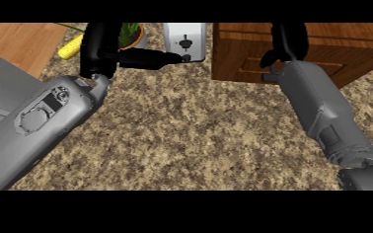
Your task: Pick up the can, place it into the drawer and close the drawer
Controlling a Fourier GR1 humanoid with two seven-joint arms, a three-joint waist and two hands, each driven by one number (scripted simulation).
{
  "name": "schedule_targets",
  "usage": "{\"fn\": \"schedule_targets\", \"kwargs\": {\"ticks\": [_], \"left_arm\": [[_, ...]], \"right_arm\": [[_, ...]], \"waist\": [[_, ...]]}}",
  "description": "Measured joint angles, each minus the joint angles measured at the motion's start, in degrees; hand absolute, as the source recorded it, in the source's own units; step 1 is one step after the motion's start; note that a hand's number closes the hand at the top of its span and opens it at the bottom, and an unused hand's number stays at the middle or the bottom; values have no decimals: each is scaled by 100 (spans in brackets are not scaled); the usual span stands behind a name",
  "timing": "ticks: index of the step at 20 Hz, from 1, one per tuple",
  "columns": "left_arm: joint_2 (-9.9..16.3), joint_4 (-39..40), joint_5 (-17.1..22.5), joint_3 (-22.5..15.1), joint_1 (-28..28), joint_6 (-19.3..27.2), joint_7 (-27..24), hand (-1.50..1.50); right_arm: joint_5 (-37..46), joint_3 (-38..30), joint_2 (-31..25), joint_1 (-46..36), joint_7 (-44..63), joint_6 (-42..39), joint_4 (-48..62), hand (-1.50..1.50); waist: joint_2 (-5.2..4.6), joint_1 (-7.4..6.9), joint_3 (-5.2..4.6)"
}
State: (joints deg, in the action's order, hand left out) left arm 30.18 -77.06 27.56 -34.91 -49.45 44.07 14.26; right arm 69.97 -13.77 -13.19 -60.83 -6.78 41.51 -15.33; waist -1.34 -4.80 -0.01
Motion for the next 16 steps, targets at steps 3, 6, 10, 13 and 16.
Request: {"fn": "schedule_targets", "kwargs": {"ticks": [3,6,10,13,16], "left_arm": [[31,-25,-5,65,79,-58,-45,-150],[36,-58,-16,92,199,-87,-111,-150],[63,-133,-24,119,443,-132,-234,-150],[121,-166,-34,173,495,-164,-237,-150],[89,-237,-72,174,596,-123,-265,-150]], "right_arm": [[-194,-161,23,-97,-294,-93,51,-150],[-506,-416,68,-137,-698,-172,9,-150],[-988,-817,148,-192,-1193,-366,-65,-150],[-1383,-1133,225,-304,-1530,-644,-94,-150],[-1805,-1472,357,-399,-1790,-889,-136,-150]], "waist": [[-21,48,11],[-35,81,20],[-36,110,28],[-46,116,41],[-34,145,46]]}}
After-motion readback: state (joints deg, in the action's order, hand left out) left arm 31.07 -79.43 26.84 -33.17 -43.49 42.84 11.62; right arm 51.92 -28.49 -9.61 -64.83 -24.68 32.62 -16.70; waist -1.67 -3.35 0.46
